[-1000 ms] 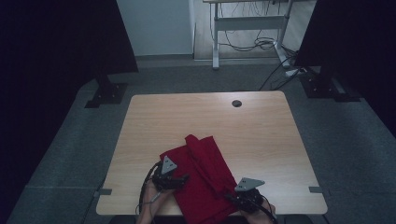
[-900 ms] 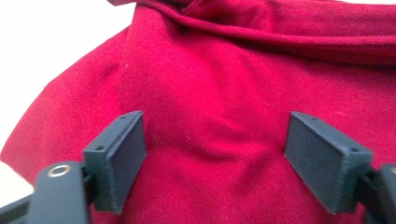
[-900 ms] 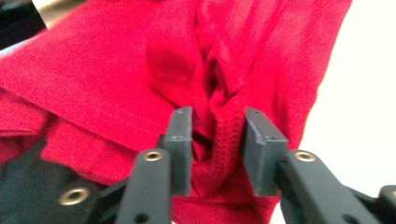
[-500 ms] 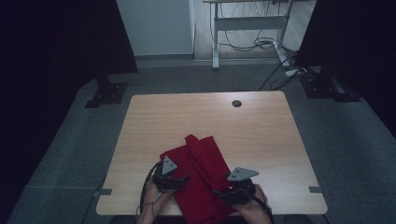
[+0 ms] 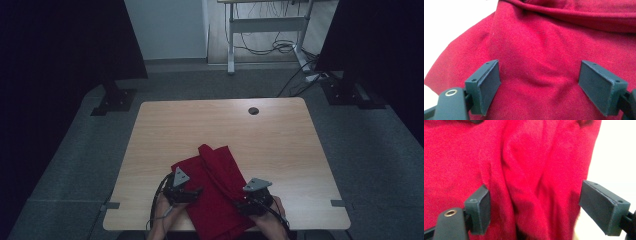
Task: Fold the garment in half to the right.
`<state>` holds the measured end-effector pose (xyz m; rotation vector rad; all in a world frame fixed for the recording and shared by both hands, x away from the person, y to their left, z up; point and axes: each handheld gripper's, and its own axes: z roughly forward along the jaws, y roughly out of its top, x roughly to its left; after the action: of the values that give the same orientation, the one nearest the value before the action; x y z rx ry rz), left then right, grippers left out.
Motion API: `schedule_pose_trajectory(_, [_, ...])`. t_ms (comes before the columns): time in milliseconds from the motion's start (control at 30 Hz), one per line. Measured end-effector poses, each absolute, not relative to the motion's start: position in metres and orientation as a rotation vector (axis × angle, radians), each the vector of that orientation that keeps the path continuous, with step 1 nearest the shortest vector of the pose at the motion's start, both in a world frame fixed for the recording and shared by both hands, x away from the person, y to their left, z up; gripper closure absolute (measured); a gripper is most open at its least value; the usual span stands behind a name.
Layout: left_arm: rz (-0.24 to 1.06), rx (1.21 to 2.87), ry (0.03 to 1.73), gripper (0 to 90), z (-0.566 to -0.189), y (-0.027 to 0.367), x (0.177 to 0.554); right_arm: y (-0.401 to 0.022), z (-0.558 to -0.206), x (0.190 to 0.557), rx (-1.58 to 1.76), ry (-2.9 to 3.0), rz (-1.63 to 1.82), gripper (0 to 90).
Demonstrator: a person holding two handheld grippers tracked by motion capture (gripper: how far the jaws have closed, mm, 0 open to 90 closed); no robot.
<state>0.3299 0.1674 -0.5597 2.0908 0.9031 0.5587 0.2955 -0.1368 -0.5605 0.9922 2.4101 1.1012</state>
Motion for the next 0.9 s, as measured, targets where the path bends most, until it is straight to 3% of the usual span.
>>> schedule_pose_trajectory(567, [0.551,2.090,0.907,17.9,-0.560,0.168,0.330,-0.200,-0.554,0.285,1.163,2.300,1.169,17.0])
schedule_pose_trajectory(900, [0.555,2.089,0.912,17.0,-0.560,0.168,0.330,-0.189,-0.528,0.284,1.076,2.298,1.209,15.9])
